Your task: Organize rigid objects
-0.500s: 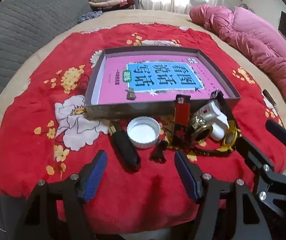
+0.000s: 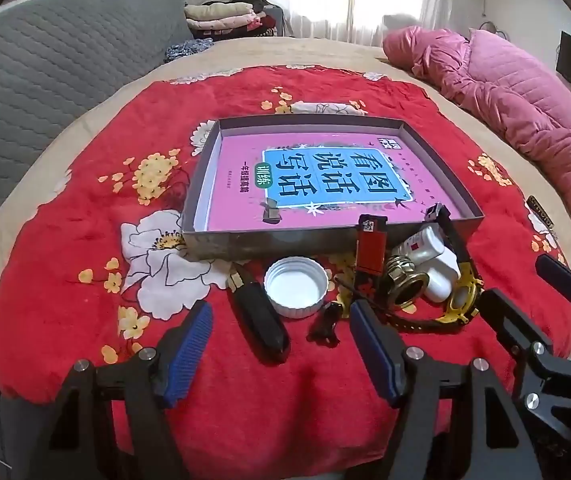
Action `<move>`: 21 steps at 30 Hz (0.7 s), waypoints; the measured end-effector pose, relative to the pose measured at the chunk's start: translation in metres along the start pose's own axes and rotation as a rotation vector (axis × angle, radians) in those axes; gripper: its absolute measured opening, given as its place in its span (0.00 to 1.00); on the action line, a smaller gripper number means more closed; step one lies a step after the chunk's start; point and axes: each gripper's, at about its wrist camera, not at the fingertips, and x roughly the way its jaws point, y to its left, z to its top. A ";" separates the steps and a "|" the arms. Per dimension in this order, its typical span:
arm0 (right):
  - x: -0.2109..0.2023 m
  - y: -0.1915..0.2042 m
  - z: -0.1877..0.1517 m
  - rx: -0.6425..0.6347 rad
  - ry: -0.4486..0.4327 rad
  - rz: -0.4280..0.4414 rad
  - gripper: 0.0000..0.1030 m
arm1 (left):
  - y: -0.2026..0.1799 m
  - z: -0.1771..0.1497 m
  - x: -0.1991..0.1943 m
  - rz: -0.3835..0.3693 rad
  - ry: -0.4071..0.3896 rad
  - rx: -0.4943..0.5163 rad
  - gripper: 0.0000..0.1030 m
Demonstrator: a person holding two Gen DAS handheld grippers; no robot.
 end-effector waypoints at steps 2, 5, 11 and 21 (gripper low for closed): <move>-0.006 0.006 -0.005 -0.002 -0.012 -0.006 0.79 | 0.001 -0.001 -0.001 -0.001 -0.006 0.001 0.68; -0.007 0.006 -0.005 -0.003 -0.015 -0.006 0.79 | 0.002 0.000 -0.002 -0.010 -0.008 -0.008 0.68; -0.007 0.005 -0.004 0.000 -0.019 -0.006 0.79 | 0.000 -0.001 -0.002 -0.009 -0.008 -0.008 0.68; -0.009 0.005 -0.004 -0.001 -0.026 -0.006 0.79 | 0.000 -0.001 -0.003 -0.011 -0.009 -0.010 0.68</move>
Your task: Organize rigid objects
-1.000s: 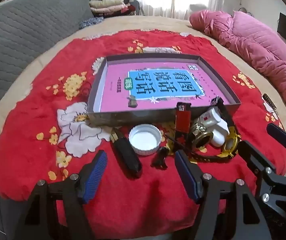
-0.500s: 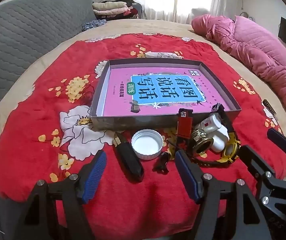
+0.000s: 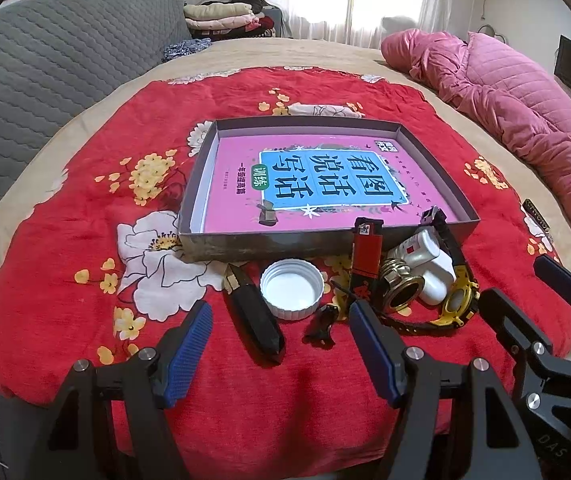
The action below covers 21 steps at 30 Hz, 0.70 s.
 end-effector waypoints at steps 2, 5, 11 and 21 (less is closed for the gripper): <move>0.000 0.000 0.000 0.000 -0.001 0.001 0.79 | -0.001 0.000 0.000 0.000 0.001 0.000 0.68; 0.000 0.001 0.000 0.000 -0.003 0.001 0.79 | -0.001 0.000 0.000 -0.002 0.002 -0.001 0.68; -0.001 -0.002 0.000 0.015 -0.007 -0.004 0.79 | -0.001 -0.001 0.000 -0.002 0.001 -0.001 0.68; 0.000 -0.004 0.000 0.014 -0.009 -0.003 0.79 | -0.001 -0.001 0.001 -0.006 0.005 -0.001 0.68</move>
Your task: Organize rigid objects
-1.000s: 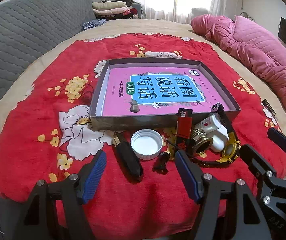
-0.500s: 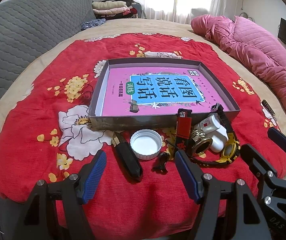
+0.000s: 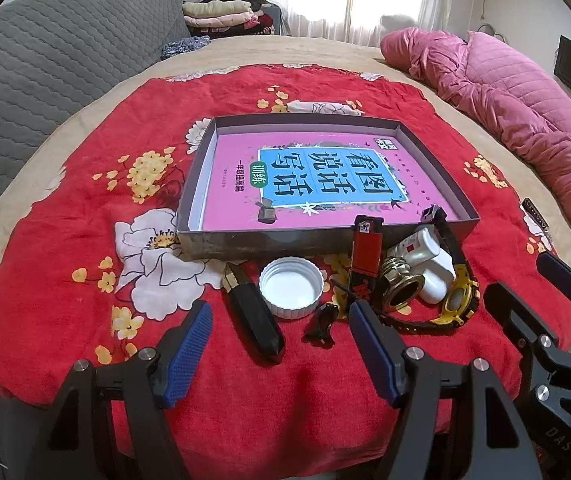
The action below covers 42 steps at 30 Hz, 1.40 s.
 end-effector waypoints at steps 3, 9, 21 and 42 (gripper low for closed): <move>0.000 0.000 0.000 0.000 0.000 0.001 0.79 | 0.000 0.000 0.000 0.000 0.001 0.000 0.68; 0.000 0.000 0.000 0.000 -0.001 0.001 0.79 | 0.002 0.000 0.001 0.000 0.004 -0.003 0.68; 0.002 -0.009 -0.001 0.049 0.012 -0.004 0.79 | 0.025 0.000 0.006 0.015 0.045 -0.060 0.68; 0.009 -0.028 -0.006 0.119 0.041 -0.013 0.79 | 0.040 -0.008 0.020 0.008 0.121 -0.112 0.68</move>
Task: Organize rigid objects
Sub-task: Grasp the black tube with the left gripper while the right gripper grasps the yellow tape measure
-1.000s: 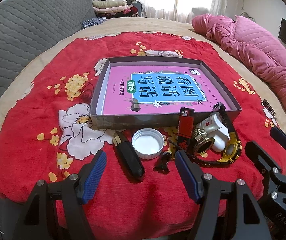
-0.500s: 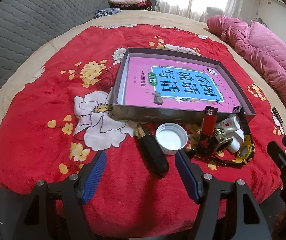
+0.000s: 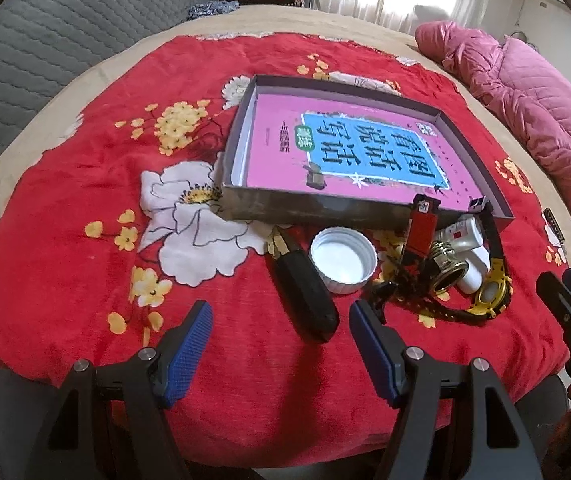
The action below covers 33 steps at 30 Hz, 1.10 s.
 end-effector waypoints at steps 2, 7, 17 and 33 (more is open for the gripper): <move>0.001 0.001 0.000 -0.004 0.003 0.001 0.79 | 0.000 0.001 0.007 0.004 0.016 -0.010 0.68; 0.005 0.003 -0.001 -0.015 0.016 -0.002 0.79 | 0.004 0.003 0.023 0.006 0.045 -0.035 0.68; 0.029 -0.001 -0.005 0.018 0.112 -0.011 0.79 | 0.015 0.007 0.028 0.031 0.049 -0.065 0.70; 0.053 -0.018 -0.013 0.114 0.211 -0.022 0.73 | 0.021 0.017 0.046 0.013 0.063 -0.069 0.60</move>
